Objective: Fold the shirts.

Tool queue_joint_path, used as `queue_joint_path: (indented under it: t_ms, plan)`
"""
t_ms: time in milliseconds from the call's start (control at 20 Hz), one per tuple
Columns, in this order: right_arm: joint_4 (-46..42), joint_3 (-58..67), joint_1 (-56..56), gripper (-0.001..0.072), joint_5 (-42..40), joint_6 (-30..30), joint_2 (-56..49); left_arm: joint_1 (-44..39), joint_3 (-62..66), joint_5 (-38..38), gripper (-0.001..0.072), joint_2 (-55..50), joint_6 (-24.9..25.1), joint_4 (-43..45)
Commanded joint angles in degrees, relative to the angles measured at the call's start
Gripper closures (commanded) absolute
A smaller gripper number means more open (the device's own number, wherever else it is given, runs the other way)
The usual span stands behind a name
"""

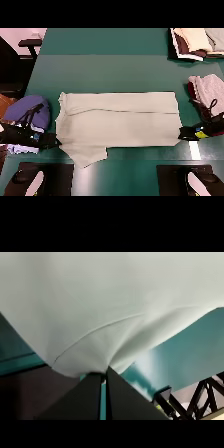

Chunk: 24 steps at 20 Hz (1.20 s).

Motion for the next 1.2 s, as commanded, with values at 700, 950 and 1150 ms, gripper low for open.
queue_joint_path:
  t_ms: [700, 950, 1150]
  plan:
    - [5.2, 40.0, 2.4, 0.0696, -9.4, -1.4, -42.6, 0.0, 37.9, 20.8, 0.0678, -53.0, 11.4, -2.5]
    - [5.4, 46.4, 2.4, 0.0656, -8.7, -1.4, -48.3, 0.0, 38.5, 24.6, 0.0571, -54.1, 12.6, -2.9]
    - [10.8, 46.9, -0.8, 0.0363, -7.4, -6.2, -47.3, 0.1, 39.6, 24.0, 0.0097, -54.1, 11.0, -4.5]
